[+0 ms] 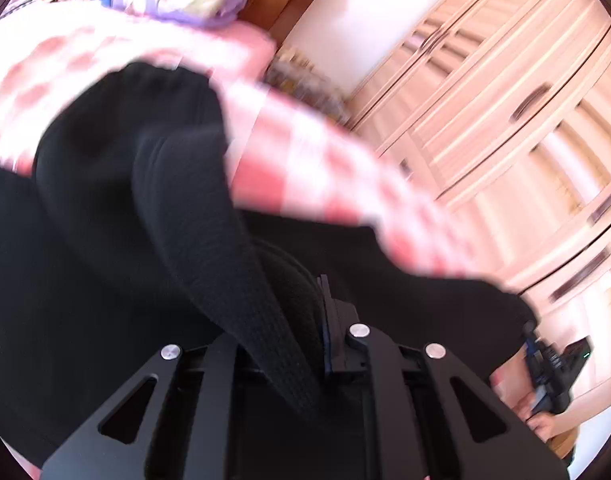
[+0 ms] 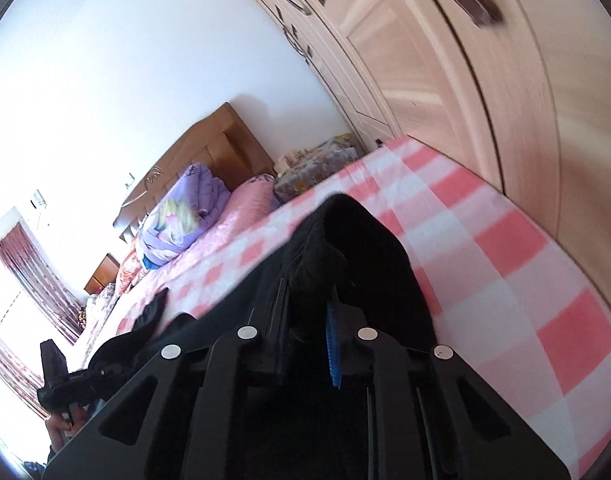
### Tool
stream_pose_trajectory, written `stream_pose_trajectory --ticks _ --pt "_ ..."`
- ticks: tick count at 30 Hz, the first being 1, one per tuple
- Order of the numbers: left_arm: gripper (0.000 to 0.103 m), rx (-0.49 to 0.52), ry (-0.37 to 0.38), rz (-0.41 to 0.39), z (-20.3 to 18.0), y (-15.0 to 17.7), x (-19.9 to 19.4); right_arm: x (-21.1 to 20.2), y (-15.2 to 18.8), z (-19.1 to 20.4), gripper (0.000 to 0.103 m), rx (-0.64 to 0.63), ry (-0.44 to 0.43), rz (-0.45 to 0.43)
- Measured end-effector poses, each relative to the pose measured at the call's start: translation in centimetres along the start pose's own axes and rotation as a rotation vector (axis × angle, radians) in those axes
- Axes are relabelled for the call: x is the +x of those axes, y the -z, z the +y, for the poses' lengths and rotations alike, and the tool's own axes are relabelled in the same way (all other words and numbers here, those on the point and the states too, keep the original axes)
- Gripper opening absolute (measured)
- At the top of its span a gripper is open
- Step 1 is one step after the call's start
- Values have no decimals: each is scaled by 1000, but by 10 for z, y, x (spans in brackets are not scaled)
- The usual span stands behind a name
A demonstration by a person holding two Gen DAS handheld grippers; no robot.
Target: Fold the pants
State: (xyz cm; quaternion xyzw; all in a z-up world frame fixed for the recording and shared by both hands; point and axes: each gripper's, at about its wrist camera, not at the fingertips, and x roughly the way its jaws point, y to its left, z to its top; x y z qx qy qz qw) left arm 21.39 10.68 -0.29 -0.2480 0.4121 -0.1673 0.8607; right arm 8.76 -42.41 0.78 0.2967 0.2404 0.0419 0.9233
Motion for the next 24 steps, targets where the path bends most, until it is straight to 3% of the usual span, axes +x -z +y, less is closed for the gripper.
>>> stream_pose_trajectory --ticks 4,6,8,11,14,15,16,20,22,24 --pt "13 -10 96 -95 -10 -39 -42 -27 -24 15 16 41 -96 -72" --pt "13 49 134 -157 -17 -37 -66 -45 -23 20 16 30 -157 -108" --pt "13 107 156 -191 -14 -14 -84 -68 -4 15 16 26 -193 -121" --pt "14 163 93 -131 6 35 -80 -85 43 -7 16 53 -155 -49" --pt "14 132 24 18 34 82 -48 -62 92 -47 16 135 -37 127" --pt "14 102 6 72 46 95 -33 -57 101 -58 15 173 -23 145" --pt "13 88 -21 96 51 103 -24 -58 107 -69 15 217 -67 126" --pt "13 91 -48 65 46 106 -29 -66 98 -52 15 166 -59 113" --pt "13 128 -40 1 31 102 -51 -77 93 -40 15 140 -91 89" --pt "13 167 -72 -17 24 105 -60 -76 96 -41 15 123 -49 110"
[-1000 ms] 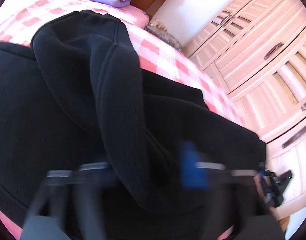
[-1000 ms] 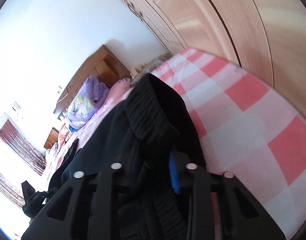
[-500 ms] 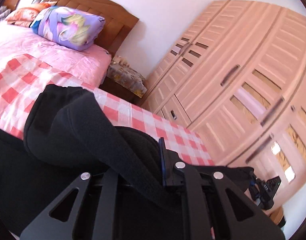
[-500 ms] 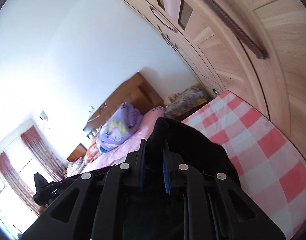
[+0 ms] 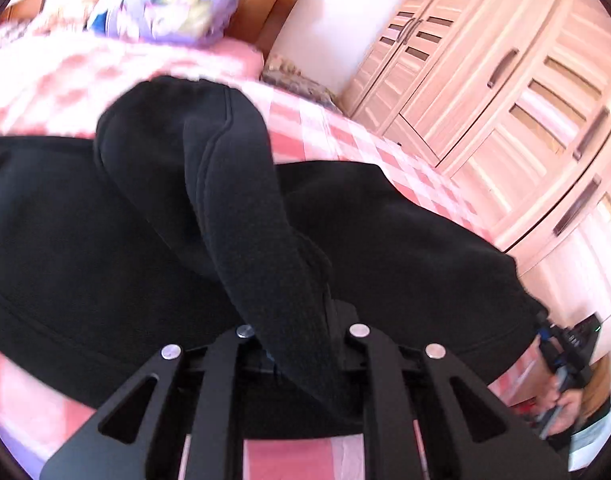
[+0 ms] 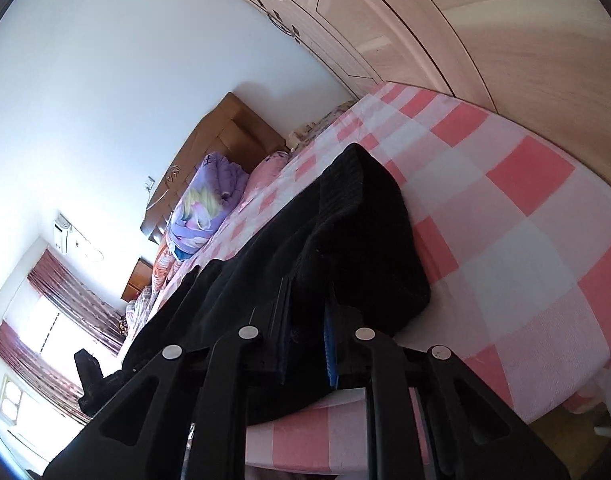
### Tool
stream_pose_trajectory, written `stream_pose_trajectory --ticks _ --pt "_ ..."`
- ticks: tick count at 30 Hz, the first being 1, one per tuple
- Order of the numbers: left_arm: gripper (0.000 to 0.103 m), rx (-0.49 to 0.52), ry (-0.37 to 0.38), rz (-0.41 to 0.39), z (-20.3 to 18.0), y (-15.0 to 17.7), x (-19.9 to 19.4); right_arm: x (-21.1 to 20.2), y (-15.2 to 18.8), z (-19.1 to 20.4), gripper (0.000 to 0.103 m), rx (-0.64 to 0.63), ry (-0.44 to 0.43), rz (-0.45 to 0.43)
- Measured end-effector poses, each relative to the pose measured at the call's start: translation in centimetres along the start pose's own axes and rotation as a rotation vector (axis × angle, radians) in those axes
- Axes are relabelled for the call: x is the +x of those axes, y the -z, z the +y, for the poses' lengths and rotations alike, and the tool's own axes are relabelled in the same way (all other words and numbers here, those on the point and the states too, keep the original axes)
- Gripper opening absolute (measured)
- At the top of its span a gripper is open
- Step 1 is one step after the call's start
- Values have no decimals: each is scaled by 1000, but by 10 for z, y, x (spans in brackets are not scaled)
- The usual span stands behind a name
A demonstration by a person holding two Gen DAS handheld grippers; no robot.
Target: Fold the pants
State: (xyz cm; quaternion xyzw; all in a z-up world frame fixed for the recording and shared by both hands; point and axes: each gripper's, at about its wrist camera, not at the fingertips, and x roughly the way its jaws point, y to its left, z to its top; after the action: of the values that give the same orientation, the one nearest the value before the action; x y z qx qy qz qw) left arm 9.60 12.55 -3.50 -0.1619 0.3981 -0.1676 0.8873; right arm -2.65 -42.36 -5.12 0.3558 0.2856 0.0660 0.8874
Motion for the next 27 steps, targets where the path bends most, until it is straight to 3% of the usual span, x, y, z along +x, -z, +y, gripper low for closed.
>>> stream_pose_trajectory --ticks 1,3,4,8,13,16,18,21,23,24,25,27 --pt "13 -4 -5 26 2 4 4 8 6 -9 15 -1 50 32" --pt "13 -25 -24 88 12 16 22 12 12 -26 13 49 15 14" --pt "14 -40 -13 90 22 18 25 8 13 -30 13 79 -11 8" --pt "14 -60 11 66 28 13 19 6 7 -17 13 37 20 2" --pt "16 -18 -45 64 28 15 22 11 9 -24 12 49 22 6" --pt "16 -25 -35 57 25 19 25 11 7 -20 14 40 43 9" --pt "16 -21 -49 57 22 19 23 8 4 -9 23 -4 88 28" --pt "15 -4 -66 35 16 21 19 -1 4 11 27 -102 173 0" --pt "17 -3 -64 41 18 23 21 -5 6 21 43 -121 284 -16" --pt "18 -8 -60 38 19 23 19 -11 10 29 68 -133 368 -59" --pt "22 -16 -59 38 20 24 17 -17 14 37 71 -152 391 -108" --pt "27 -27 -65 31 20 24 13 -27 29 65 71 -270 346 -193"
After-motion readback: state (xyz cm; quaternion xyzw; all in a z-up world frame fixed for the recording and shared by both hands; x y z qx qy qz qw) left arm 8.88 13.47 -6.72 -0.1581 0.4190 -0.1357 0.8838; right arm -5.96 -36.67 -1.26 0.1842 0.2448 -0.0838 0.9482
